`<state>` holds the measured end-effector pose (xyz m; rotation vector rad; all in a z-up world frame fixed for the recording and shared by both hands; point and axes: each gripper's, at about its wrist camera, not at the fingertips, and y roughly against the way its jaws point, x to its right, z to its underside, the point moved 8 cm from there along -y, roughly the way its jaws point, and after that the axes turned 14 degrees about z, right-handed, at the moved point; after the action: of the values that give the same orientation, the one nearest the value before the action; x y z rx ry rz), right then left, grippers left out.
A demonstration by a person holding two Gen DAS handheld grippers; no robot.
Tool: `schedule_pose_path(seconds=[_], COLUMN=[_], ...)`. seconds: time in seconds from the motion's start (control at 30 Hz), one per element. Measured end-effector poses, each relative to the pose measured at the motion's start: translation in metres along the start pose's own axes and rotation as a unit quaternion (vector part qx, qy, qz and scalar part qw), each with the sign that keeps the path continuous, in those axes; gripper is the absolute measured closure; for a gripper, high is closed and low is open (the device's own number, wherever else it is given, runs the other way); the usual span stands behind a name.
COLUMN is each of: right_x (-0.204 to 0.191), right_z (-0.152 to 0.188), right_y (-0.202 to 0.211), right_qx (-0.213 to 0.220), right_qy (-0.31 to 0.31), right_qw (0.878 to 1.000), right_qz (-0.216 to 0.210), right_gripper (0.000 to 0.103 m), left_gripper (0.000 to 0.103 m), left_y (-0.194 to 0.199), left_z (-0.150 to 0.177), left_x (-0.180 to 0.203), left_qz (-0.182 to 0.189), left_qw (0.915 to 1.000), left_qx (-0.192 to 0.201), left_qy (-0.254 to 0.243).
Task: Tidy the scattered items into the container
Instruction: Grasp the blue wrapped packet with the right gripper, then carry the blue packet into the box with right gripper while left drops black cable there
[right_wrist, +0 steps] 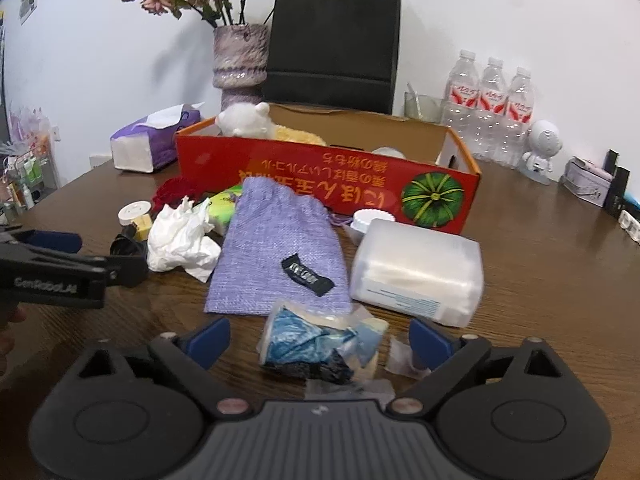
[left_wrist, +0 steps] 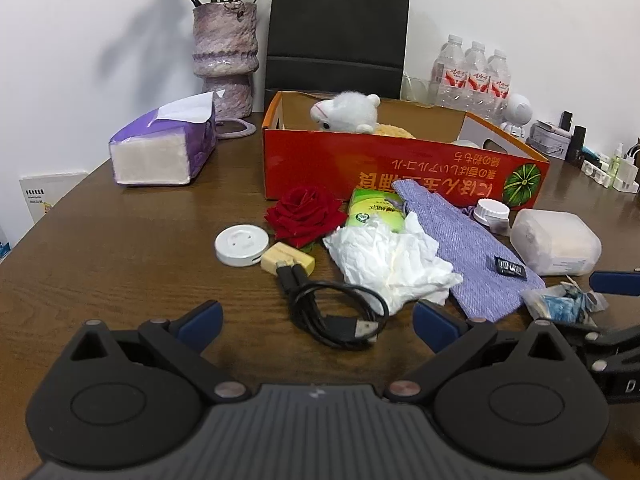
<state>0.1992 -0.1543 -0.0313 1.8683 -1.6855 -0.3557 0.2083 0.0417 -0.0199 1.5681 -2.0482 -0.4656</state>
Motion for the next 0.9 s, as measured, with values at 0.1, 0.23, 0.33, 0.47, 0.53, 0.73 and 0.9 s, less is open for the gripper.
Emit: schedule_pose_path(seconds=[0.1, 0.23, 0.33, 0.47, 0.53, 0.73, 0.9], right_x=[-0.004, -0.002, -0.002, 0.001, 0.003, 0.007, 0.016], right_z=[0.003, 0.002, 0.002, -0.001, -0.002, -0.007, -0.03], right_y=[-0.008, -0.007, -0.005, 0.001, 0.002, 0.011, 0.019], right_qx=[-0.019, -0.023, -0.018, -0.007, -0.006, 0.009, 0.04], right_qy=[0.004, -0.01, -0.012, -0.019, -0.023, -0.03, -0.04], right_qw=[1.0, 0.999, 0.999, 0.999, 0.999, 0.999, 0.998], right_qz=[-0.007, -0.024, -0.03, -0.029, -0.03, -0.032, -0.025], right_gripper=[0.024, 0.044, 0.045, 0.045, 0.045, 0.045, 0.045], left_gripper=[0.007, 0.034, 0.05, 0.051, 0.051, 0.052, 0.052], left_y=[-0.009, -0.009, -0.005, 0.003, 0.008, 0.026, 0.041], left_z=[0.0, -0.001, -0.002, -0.001, 0.0, -0.004, -0.029], left_x=[0.0, -0.002, -0.004, -0.006, -0.007, -0.006, 0.007], left_qz=[0.0, 0.021, 0.041, 0.036, 0.035, 0.036, 0.05], left_qw=[0.9999, 0.9997, 0.9991, 0.9993, 0.9992, 0.9988, 0.9961], left_qx=[-0.012, -0.01, -0.003, 0.008, 0.013, 0.032, 0.072], left_qy=[-0.005, -0.001, 0.007, 0.009, 0.01, 0.009, -0.008])
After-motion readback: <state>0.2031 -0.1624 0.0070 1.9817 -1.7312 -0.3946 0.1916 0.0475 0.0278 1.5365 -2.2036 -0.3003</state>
